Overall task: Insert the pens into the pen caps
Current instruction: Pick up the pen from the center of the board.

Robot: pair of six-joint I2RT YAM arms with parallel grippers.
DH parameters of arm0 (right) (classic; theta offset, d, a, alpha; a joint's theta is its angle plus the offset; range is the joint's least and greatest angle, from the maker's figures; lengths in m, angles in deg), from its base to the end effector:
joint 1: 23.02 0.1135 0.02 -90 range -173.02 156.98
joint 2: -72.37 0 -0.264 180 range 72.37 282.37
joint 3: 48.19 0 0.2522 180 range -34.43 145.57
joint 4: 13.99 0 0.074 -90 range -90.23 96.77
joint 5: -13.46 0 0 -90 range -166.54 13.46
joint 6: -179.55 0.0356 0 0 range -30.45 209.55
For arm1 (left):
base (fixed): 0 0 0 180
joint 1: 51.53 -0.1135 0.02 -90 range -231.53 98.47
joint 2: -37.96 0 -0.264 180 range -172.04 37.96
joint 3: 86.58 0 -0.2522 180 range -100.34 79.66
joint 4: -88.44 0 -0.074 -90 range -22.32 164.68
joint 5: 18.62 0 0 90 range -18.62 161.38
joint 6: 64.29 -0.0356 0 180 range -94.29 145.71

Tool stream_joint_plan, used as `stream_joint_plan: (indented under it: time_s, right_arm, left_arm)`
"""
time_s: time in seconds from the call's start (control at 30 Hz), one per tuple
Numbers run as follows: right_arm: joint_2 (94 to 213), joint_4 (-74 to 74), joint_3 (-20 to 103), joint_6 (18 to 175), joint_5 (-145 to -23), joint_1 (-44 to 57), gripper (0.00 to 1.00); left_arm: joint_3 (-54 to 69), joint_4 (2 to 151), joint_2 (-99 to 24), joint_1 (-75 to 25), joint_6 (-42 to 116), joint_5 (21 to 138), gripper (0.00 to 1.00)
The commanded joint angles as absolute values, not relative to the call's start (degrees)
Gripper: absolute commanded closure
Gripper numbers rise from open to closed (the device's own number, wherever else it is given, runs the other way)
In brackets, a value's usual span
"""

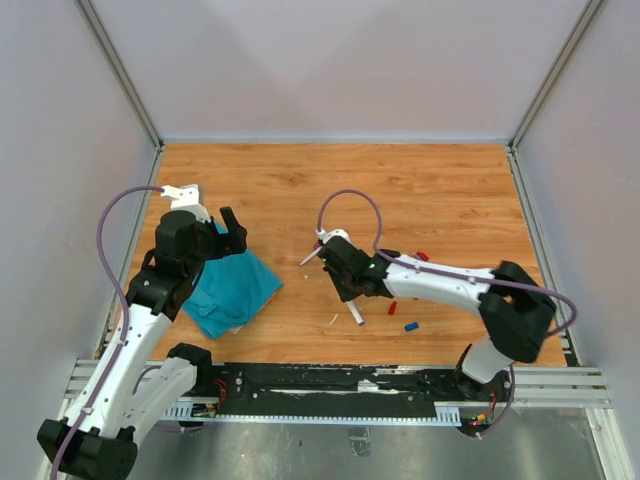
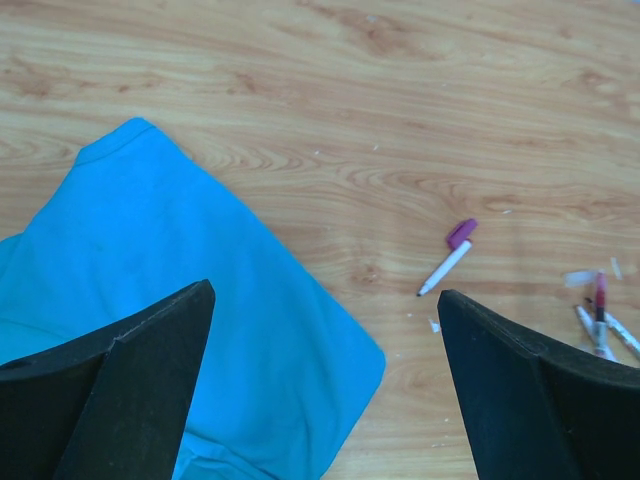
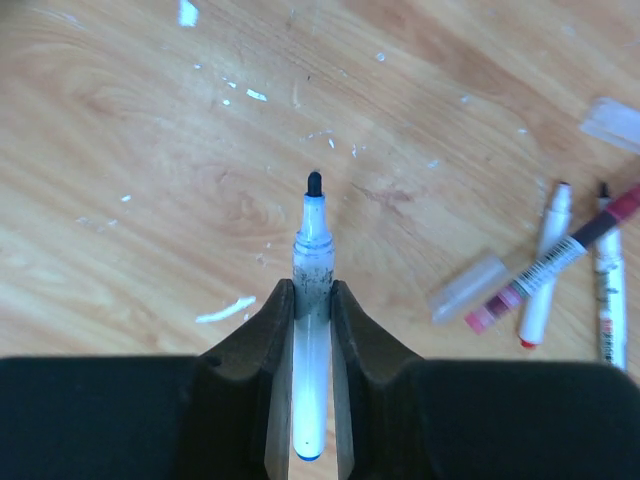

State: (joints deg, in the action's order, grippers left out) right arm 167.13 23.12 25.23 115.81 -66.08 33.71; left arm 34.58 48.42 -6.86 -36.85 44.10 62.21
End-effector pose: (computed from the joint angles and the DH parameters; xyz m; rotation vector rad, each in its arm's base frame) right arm 0.1886 0.2756 0.1919 -0.6171 2.5211 0.3078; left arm 0.1712 -0.0390 0.3128 -0.1667 2.0174 -0.2041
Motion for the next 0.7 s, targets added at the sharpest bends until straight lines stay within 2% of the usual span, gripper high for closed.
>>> stream_joint_plan:
  time_s: [0.0,0.23,0.4,0.53,0.67]
  right_arm:
    - [154.7,16.1,19.4,115.3,-62.8,34.2,0.99]
    - [140.9,9.9,11.7,114.8,-62.7,34.0,0.99]
    - [131.5,4.6,5.9,115.8,-61.5,33.8,0.99]
    - [125.8,0.5,2.2,115.9,-62.5,31.9,1.0]
    - [122.1,-0.4,0.8,119.0,-68.2,27.2,1.0]
  left_arm:
    - [35.1,51.4,-3.4,-37.4,44.4,67.8,0.0]
    - [41.3,59.6,4.7,-36.8,49.1,76.6,0.0]
    - [43.4,61.8,4.6,-33.1,51.5,77.8,0.0]
    - [45.3,64.9,3.8,-26.5,53.9,75.0,0.0]
    - [47.0,69.0,1.8,-15.3,55.6,69.5,0.0]
